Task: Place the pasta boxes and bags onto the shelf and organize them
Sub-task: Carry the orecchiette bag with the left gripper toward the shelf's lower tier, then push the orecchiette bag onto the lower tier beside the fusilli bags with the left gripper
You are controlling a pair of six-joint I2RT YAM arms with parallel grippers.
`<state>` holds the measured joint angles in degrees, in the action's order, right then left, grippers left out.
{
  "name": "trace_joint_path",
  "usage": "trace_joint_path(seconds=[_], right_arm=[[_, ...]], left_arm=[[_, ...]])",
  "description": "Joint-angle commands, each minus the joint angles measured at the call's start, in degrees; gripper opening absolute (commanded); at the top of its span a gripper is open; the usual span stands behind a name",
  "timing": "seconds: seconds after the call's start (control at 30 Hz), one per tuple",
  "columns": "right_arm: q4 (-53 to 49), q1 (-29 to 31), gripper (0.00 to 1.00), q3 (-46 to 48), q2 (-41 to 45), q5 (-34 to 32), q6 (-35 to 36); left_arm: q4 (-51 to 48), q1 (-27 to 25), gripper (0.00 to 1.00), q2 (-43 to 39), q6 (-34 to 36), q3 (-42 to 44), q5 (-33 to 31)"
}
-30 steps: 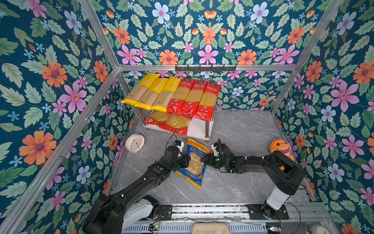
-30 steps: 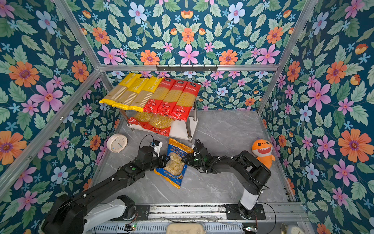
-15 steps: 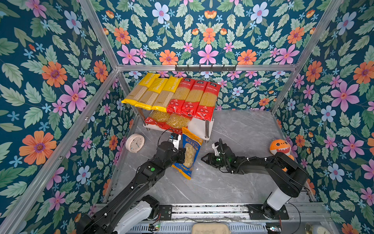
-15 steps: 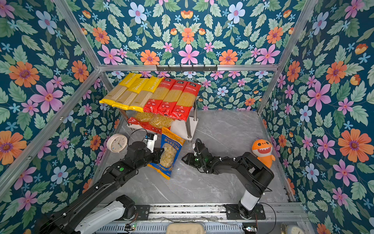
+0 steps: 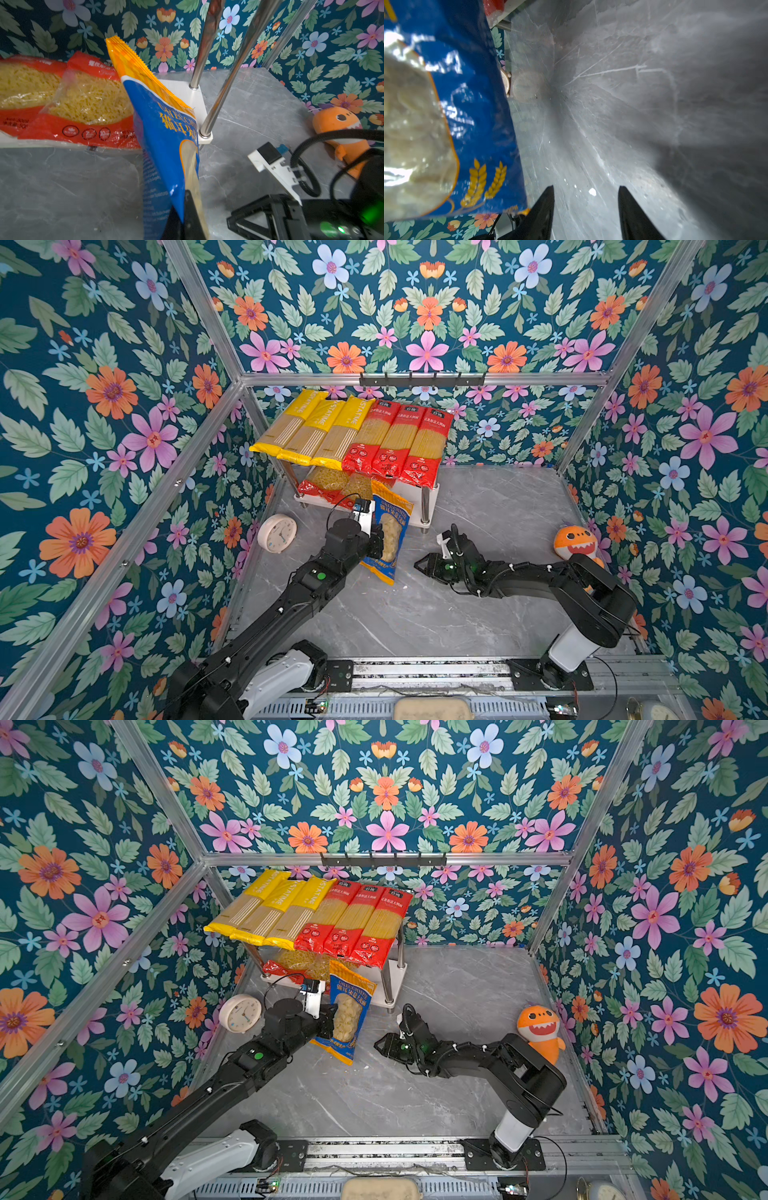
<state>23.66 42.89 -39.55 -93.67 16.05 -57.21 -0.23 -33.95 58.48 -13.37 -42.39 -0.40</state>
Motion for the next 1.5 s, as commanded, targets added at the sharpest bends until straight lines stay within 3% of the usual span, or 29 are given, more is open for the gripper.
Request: trace_joint_path(seconds=[0.0, 0.27, 0.6, 0.8, 1.3, 1.47], right_arm=[[-0.98, 0.12, 0.51, 0.42, 1.67, -1.79, 1.46], [-3.06, -0.08, 0.51, 1.88, 3.79, -2.91, 2.72], [-5.3, -1.64, 0.51, 4.48, 7.16, -4.75, 3.75], [-10.27, -1.78, 0.51, 3.89, 9.13, -8.38, 6.58], [-16.1, -1.88, 0.51, 3.56, 13.52, -14.66, 10.96], [-15.31, -6.31, 0.5, 1.38, 12.29, -12.43, 12.92]], left_arm=[[14.62, 0.33, 0.0, 2.08, 2.34, -1.04, -2.59], [31.66, 3.9, 0.0, 7.99, 1.15, 0.64, -3.12], [44.81, 8.77, 0.0, 17.79, -2.46, -1.56, 4.11], [46.7, 9.49, 0.0, 24.84, -4.53, -5.41, 9.7], [44.6, 12.77, 0.0, 38.87, -7.44, -12.76, 13.44], [43.38, 12.93, 0.0, 42.68, -7.96, -15.69, 14.93]])
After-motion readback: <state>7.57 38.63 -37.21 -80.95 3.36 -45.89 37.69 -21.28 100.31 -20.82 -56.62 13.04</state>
